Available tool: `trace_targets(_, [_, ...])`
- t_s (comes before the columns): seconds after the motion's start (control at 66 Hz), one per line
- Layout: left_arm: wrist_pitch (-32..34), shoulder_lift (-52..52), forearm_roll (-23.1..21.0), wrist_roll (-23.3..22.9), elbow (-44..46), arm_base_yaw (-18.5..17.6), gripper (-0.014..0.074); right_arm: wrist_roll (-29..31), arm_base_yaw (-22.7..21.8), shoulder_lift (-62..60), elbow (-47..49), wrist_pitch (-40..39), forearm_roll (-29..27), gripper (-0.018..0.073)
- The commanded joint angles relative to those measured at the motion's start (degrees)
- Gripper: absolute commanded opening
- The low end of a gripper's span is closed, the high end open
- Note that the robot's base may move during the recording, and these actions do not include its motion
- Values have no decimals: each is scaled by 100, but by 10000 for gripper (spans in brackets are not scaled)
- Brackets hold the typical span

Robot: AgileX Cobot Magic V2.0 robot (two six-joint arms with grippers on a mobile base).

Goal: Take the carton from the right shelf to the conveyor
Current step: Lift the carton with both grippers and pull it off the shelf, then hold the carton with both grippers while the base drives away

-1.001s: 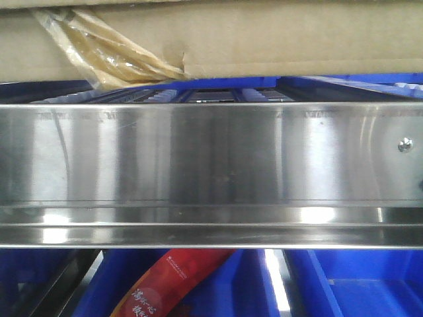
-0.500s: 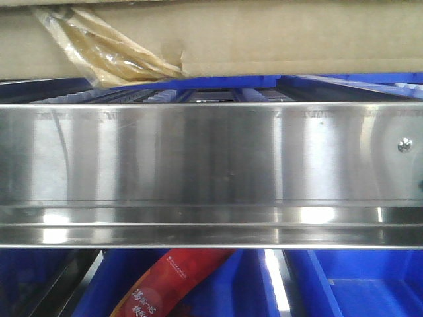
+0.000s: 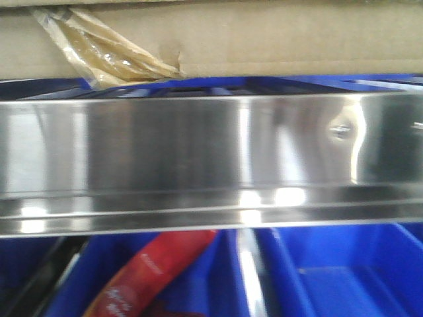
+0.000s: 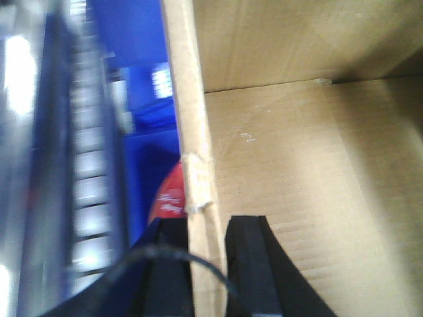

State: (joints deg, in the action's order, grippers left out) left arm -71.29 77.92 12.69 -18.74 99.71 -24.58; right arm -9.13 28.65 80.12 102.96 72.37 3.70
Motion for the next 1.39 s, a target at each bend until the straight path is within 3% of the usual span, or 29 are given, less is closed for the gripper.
trace_targets(0.0, [283, -92, -145, 15, 15, -75, -16, 58, 13, -47, 19, -261, -46, -67])
trace_targets(1.38, [283, -92, -145, 15, 15, -75, -16, 58, 13, -47, 19, -261, -46, -67])
